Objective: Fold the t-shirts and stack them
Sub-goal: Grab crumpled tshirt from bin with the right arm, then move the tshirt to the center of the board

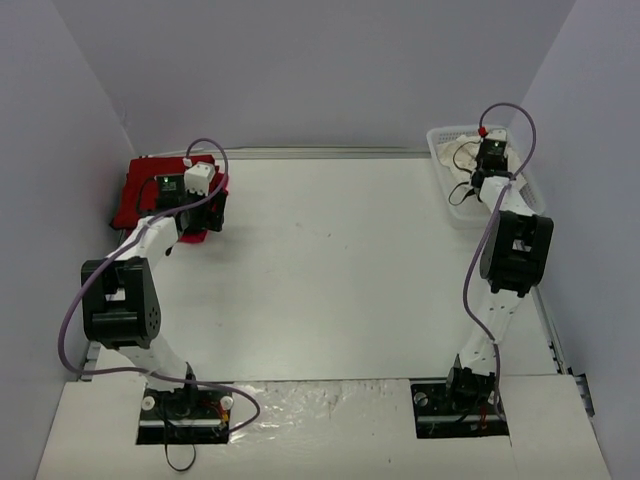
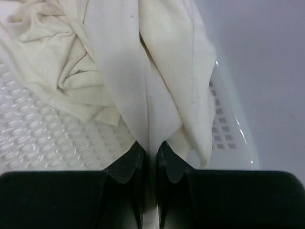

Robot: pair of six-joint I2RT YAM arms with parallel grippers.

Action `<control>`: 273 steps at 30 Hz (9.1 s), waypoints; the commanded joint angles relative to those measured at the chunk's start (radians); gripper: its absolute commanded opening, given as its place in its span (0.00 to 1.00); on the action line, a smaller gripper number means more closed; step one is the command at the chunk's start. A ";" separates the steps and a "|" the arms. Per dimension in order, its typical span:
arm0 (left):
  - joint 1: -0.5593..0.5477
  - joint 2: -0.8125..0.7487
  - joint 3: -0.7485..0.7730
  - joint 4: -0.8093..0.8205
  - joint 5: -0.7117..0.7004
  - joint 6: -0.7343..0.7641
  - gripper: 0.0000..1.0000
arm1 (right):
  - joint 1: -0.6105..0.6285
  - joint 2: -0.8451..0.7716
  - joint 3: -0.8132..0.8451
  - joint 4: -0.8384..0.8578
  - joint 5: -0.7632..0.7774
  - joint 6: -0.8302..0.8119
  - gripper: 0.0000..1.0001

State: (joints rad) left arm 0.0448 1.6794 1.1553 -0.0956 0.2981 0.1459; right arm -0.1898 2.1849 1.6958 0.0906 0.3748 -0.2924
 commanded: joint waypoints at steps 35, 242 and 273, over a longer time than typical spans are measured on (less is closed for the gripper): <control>0.001 -0.316 -0.065 -0.116 0.052 0.052 0.94 | 0.472 -0.655 0.326 -0.465 -0.258 -0.096 0.00; -0.842 0.351 0.544 -0.280 -0.034 0.251 0.60 | 0.256 -0.468 -0.579 -0.500 -0.685 -0.146 0.56; -0.846 0.378 0.550 -0.242 -0.100 0.268 0.63 | 0.257 -0.452 -0.591 -0.499 -0.636 -0.152 0.56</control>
State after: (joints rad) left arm -0.7921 2.1273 1.6905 -0.3534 0.2344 0.4145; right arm 0.0605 1.7302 1.1191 -0.3855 -0.2764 -0.4332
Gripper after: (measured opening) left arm 0.599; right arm 0.554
